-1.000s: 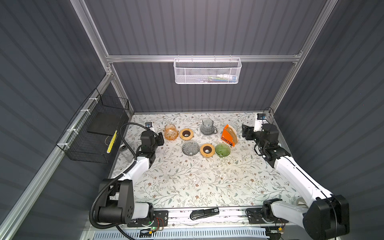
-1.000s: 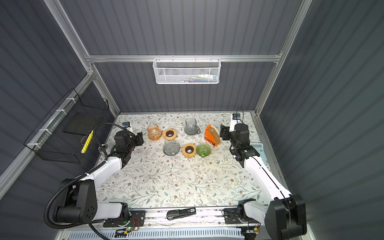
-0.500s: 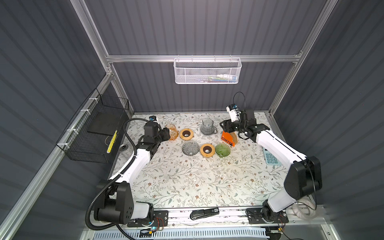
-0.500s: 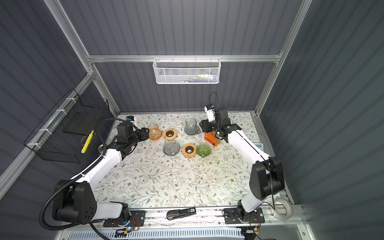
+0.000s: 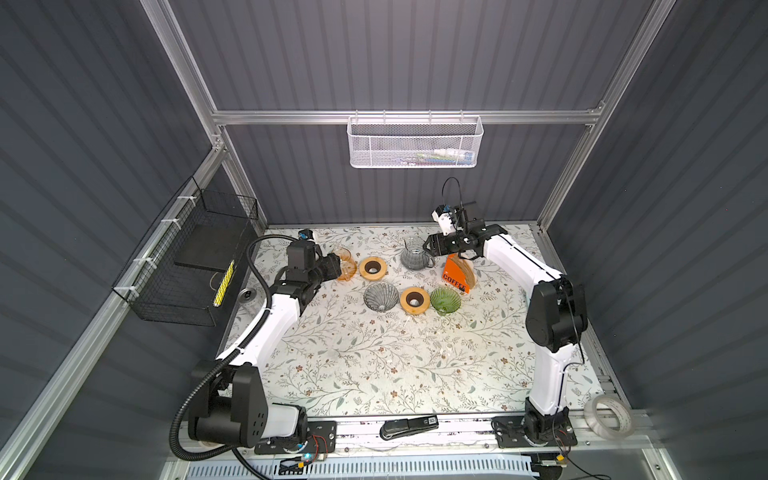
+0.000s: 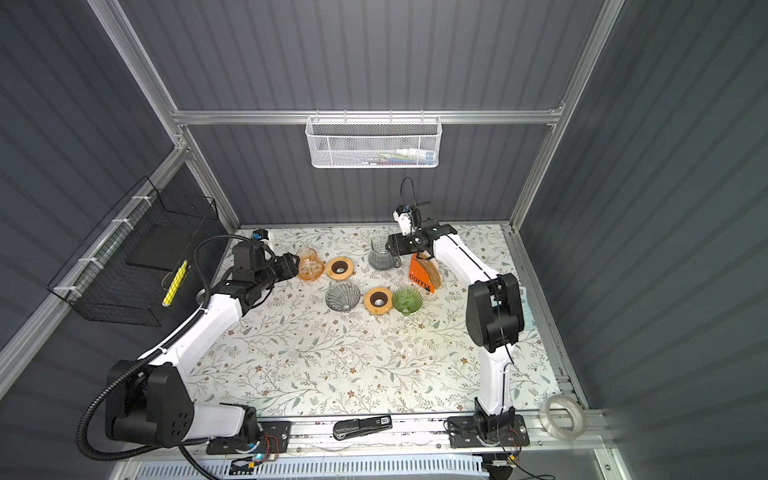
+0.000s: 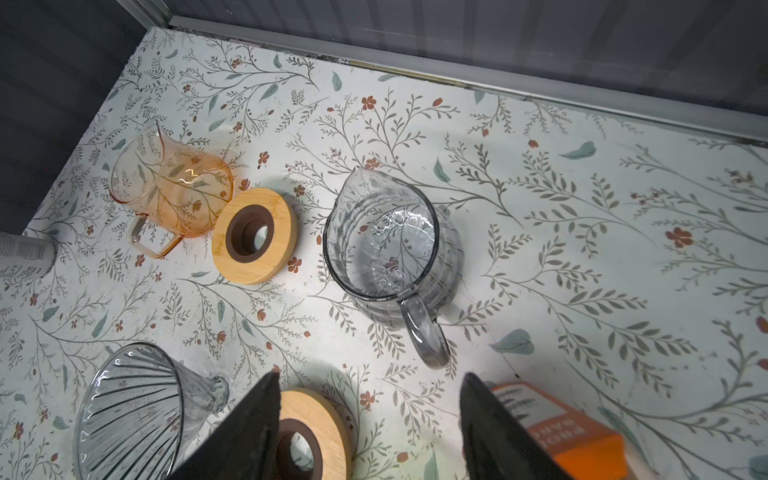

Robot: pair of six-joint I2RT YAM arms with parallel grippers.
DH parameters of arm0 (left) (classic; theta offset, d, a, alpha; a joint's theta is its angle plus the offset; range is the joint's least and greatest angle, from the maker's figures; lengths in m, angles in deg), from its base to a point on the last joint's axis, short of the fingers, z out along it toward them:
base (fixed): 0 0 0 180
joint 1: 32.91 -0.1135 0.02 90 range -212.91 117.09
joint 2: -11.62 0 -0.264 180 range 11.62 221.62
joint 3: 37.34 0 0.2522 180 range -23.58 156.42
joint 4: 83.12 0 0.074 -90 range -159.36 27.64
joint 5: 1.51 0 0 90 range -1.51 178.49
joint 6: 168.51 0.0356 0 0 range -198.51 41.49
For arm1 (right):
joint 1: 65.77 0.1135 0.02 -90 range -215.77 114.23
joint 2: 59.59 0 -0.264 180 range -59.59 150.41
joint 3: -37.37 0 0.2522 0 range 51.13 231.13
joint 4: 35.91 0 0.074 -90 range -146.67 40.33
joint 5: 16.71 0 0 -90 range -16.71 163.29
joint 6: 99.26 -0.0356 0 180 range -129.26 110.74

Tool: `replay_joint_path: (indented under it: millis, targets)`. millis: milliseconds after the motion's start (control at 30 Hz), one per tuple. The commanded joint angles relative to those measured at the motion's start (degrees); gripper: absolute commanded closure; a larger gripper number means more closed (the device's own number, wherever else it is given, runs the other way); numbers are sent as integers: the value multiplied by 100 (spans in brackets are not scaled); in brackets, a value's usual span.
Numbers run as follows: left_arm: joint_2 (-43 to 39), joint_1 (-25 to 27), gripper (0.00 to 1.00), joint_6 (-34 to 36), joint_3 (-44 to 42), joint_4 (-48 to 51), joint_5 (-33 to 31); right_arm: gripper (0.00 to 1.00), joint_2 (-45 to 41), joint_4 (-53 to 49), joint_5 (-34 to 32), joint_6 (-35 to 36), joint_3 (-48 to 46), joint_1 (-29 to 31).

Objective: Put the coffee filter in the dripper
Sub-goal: 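Reach the right gripper toward the clear glass pitcher while the left arm lifts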

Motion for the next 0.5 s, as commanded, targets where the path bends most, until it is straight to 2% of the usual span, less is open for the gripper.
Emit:
replay_joint_path:
  millis: [0, 467]
  targets:
    - [51, 31, 39, 28, 176, 97, -3, 31, 185, -492, 21, 58, 366, 120]
    - [79, 31, 39, 22, 35, 24, 23, 31, 1093, -1386, -344, 160, 1529, 345]
